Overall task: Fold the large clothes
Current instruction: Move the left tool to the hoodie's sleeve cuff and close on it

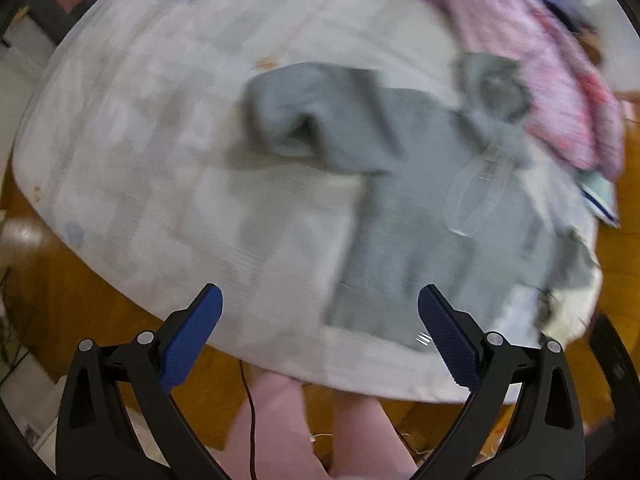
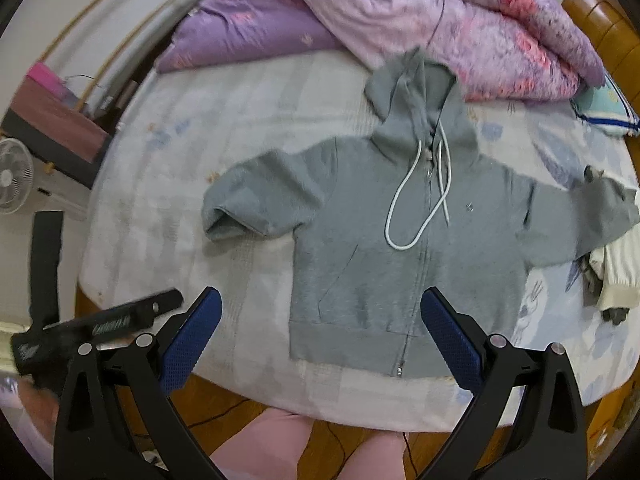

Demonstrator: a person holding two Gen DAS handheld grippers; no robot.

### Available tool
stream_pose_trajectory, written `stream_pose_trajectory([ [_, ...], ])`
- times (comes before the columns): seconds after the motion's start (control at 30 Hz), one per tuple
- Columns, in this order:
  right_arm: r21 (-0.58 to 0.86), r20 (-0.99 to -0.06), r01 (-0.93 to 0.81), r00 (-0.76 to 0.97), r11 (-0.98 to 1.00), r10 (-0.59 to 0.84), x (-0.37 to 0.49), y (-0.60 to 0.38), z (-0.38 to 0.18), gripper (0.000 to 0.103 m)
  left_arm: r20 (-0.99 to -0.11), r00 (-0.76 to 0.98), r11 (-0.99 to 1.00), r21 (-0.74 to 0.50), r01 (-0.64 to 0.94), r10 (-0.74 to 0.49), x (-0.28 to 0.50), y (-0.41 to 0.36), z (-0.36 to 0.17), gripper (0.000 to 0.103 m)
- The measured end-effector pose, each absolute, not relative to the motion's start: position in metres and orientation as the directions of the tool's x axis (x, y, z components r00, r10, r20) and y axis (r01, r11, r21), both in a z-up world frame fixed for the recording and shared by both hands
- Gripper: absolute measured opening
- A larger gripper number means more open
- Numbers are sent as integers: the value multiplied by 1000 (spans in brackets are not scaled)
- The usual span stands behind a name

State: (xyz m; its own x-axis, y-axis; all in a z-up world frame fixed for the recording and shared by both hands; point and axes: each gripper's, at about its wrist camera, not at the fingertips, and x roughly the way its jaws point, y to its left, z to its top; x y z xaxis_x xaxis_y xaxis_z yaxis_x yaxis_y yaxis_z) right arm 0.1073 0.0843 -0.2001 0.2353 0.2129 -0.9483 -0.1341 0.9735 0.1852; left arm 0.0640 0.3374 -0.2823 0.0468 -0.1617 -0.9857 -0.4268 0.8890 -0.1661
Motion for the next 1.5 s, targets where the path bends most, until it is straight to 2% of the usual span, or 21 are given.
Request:
stream_pose_trajectory([
  [0.37,140,-986,16,89,990,138,158,141,-299,96,-989,-19,892,-124,-434,-146,137,406,-415,98],
  [0.57,133,-991,28,15,991,133,164,156,-336,96,-985,53,839,-167,-518,-164,164,423,-460,95],
  [0.6,121,-993,27,6,992,121,162,156,-339,96,-987,63,836,-161,-525,-151,167,424,-463,88],
  [0.63,109,-994,28,-5,994,109,162,157,-342,95,-990,65,841,-141,-523,-125,171,425,-467,55],
  [0.67,104,-995,32,-11,994,104,161,156,-345,95,-995,35,858,-95,-505,-90,175,425,-472,41],
  [0.73,110,-994,44,-16,993,111,162,153,-347,95,-999,-2,893,-45,-448,-52,183,424,-475,20],
  [0.77,110,-994,46,-18,993,111,164,151,-346,95,-1000,4,906,-21,-422,-21,186,425,-472,14],
  [0.93,119,-993,22,30,993,118,171,154,-331,95,-982,123,957,109,-269,146,203,433,-409,14],
  [1.13,142,-987,-8,78,990,142,174,158,-310,95,-898,312,950,291,-109,311,220,401,-317,15],
  [1.2,143,-987,-20,72,990,144,172,160,-310,95,-824,388,904,423,-66,414,217,374,-301,21],
  [1.23,144,-987,-24,65,989,145,172,160,-311,95,-813,373,884,465,-49,448,216,367,-307,44],
  [1.27,147,-987,-25,55,989,148,170,160,-314,95,-832,324,885,465,-33,450,214,364,-324,77],
  [1.3,148,-988,-22,45,989,149,170,159,-316,95,-850,286,891,454,-28,443,213,367,-337,79],
  [1.37,153,-988,-9,16,988,153,168,155,-324,95,-901,78,904,427,-14,427,202,379,-390,79],
  [1.4,156,-988,-4,8,988,156,167,154,-326,95,-912,29,912,409,-21,409,195,387,-402,79],
  [1.5,152,-988,12,-15,988,152,167,147,-336,95,-963,-67,955,267,-130,260,176,412,-427,80],
])
